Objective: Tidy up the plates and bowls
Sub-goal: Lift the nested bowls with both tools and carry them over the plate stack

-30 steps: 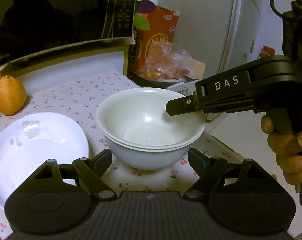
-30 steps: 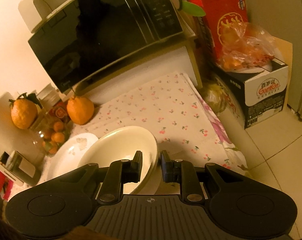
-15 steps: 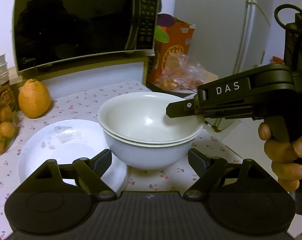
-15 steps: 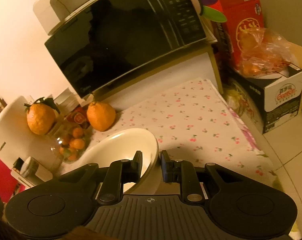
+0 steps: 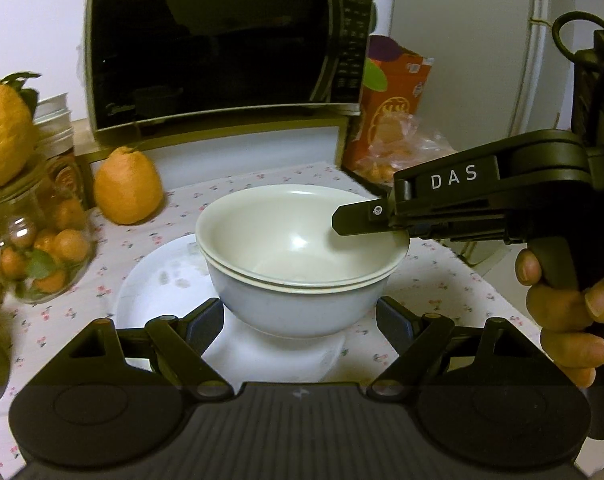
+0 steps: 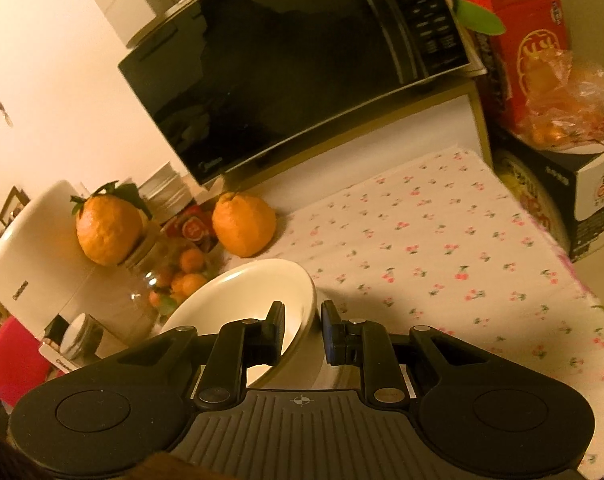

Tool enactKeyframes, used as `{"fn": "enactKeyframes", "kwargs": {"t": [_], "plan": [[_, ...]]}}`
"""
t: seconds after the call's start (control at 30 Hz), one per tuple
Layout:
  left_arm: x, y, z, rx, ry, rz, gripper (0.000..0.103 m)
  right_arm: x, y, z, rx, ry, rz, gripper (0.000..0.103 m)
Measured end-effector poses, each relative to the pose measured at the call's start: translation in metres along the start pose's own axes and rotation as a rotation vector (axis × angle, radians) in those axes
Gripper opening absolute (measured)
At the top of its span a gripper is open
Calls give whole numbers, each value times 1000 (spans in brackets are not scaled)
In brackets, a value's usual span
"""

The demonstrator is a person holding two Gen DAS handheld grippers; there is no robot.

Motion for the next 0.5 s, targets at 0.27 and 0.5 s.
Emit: {"fn": "enactKeyframes", "kwargs": {"t": [0.27,0.5], "plan": [[-4,-5,-21,-19,28,-21,81,17,-7,-20,-5,6,-21,19],[1,-11,-31,-27,45,-46,81,28,-11,-27,-5,4,-30,19]]}}
Point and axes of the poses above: each gripper's, at about its wrist camera, not at the fingertips, and x roughly the way its jaws point, z to its right, y to its top, the point moved 7 cm from there along x, roughly the way its jaws point, and after that the axes turned 10 degrees about -y, right-handed, at the moved point
